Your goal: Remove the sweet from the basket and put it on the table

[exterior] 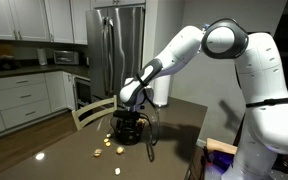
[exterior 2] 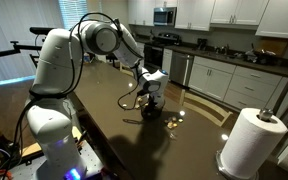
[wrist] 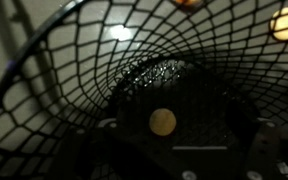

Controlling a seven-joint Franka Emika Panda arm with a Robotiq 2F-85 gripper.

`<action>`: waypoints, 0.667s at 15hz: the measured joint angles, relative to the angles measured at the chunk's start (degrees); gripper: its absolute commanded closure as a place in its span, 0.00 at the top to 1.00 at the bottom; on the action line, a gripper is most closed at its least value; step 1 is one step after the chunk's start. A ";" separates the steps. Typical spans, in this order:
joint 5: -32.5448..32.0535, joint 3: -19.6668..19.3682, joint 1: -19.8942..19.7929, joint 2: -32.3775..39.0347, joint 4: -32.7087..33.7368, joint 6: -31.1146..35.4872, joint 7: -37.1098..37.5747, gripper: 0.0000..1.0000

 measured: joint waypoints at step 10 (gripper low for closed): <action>-10.62 -3.77 5.93 -1.56 -2.47 4.68 8.00 0.38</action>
